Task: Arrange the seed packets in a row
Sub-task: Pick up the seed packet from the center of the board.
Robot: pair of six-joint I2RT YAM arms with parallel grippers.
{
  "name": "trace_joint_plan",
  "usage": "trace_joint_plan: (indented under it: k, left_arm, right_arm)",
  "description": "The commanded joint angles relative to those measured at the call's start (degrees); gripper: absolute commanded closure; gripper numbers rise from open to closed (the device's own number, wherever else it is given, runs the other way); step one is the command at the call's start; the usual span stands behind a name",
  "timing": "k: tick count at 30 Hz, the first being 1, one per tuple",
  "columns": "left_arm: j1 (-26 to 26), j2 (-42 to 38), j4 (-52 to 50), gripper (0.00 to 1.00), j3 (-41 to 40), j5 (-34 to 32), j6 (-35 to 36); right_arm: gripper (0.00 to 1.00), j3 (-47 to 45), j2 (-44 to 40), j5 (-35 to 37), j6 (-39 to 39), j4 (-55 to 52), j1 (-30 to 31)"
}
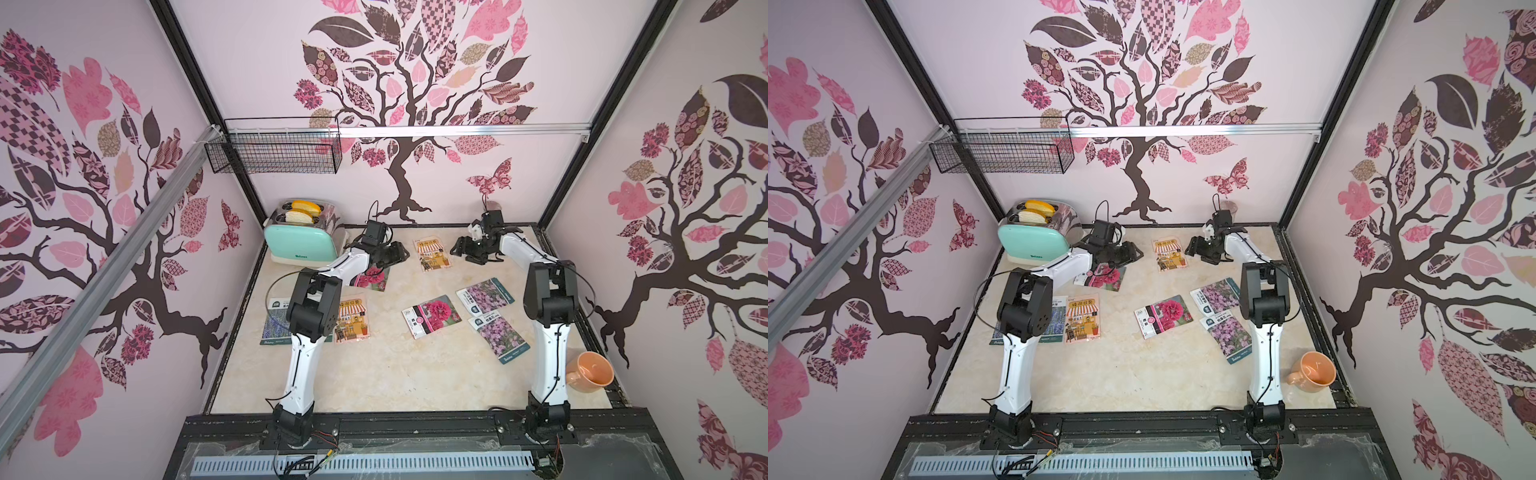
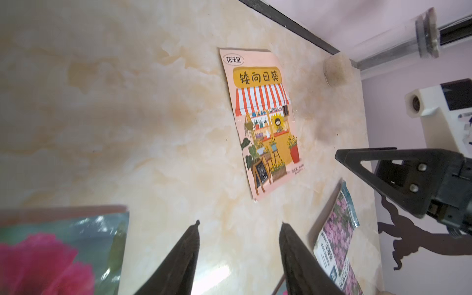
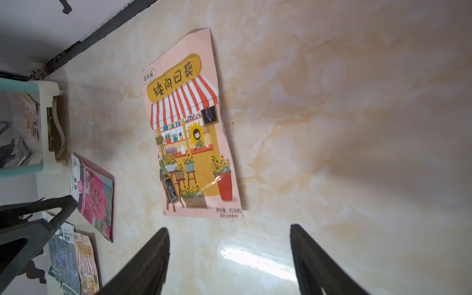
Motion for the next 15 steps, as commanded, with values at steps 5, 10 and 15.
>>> trace_joint_plan:
  k: [5, 10, 15]
  left_arm:
    - [-0.92, 9.44, -3.45, 0.47, 13.12, -0.5, -0.41]
    - [-1.86, 14.18, -6.1, 0.47, 18.26, -1.19, -0.63]
    - [-2.6, 19.95, -9.26, 0.46, 25.38, -0.77, -1.54]
  right_arm:
    - [0.25, 13.39, 10.09, -2.55, -1.14, -4.12, 0.88]
    - [0.25, 16.52, 12.78, -0.98, -1.35, -3.94, 0.79]
    - [0.26, 17.42, 15.15, -2.39, -0.79, -3.07, 0.75]
